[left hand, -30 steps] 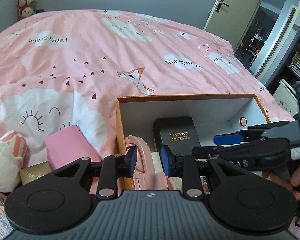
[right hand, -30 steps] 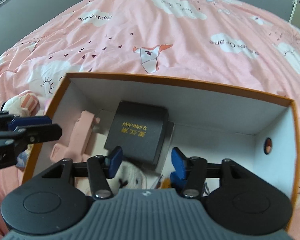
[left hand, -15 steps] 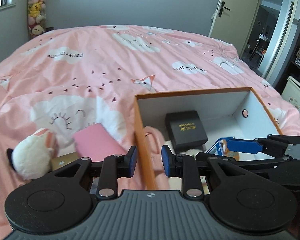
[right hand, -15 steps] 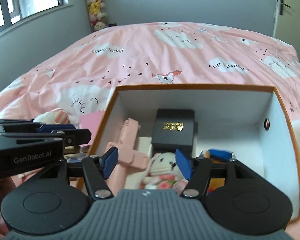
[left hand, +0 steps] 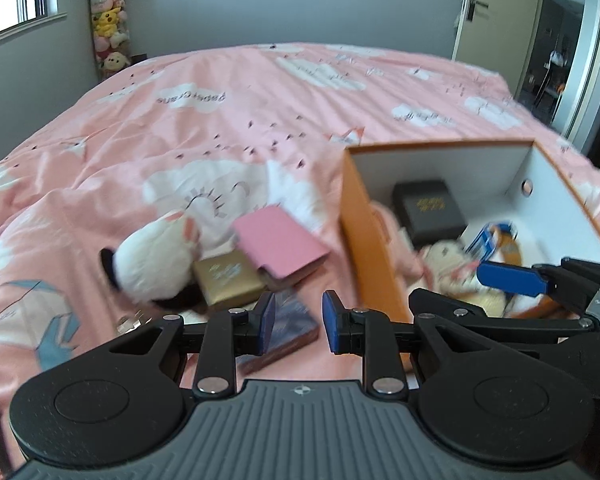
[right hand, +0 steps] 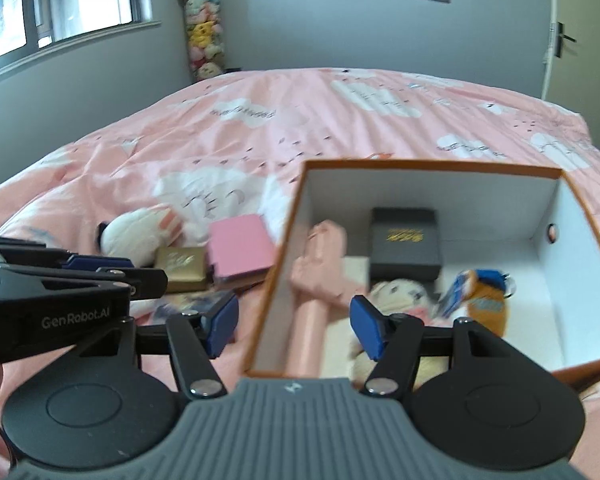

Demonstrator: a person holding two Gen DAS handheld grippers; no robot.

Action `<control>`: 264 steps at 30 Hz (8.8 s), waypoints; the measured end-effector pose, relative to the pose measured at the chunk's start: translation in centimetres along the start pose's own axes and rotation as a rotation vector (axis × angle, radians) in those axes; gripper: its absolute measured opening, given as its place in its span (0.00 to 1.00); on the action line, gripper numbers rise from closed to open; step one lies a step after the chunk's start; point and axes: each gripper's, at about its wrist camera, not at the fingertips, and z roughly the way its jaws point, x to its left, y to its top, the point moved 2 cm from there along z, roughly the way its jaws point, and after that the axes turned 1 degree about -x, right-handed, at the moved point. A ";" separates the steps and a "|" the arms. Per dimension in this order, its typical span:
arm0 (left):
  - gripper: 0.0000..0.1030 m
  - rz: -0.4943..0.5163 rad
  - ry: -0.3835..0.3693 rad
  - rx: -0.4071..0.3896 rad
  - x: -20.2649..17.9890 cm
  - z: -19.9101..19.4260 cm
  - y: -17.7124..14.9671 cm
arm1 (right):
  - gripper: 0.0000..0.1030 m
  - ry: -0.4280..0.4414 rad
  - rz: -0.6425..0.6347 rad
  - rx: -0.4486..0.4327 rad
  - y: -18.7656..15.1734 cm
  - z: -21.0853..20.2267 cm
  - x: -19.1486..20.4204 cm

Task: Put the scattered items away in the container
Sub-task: 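Move both tools back toward the remaining items on the bed, then grasp the picture card box with the left tool while the right tool grasps the pink wallet, then lift the card box and pink wallet and carry both over the shoebox, then lower the pink wallet into the shoebox and open the right tool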

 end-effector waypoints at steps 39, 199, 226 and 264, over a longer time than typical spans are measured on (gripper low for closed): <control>0.25 0.421 -0.032 0.197 4.8 2.1 -0.9 | 0.37 0.161 -0.828 0.151 -0.8 6.4 9.6; 0.25 0.461 -0.138 0.037 -1.1 3.6 8.6 | 0.18 0.111 0.160 0.493 8.5 10.6 -24.1; 0.26 0.525 -0.274 -0.001 -8.2 4.2 12.2 | 0.53 -0.080 -0.033 0.600 9.1 14.7 -21.2; 0.26 0.833 -0.307 -0.102 -14.8 6.5 13.0 | 0.43 -0.044 0.049 0.488 8.7 8.3 -21.7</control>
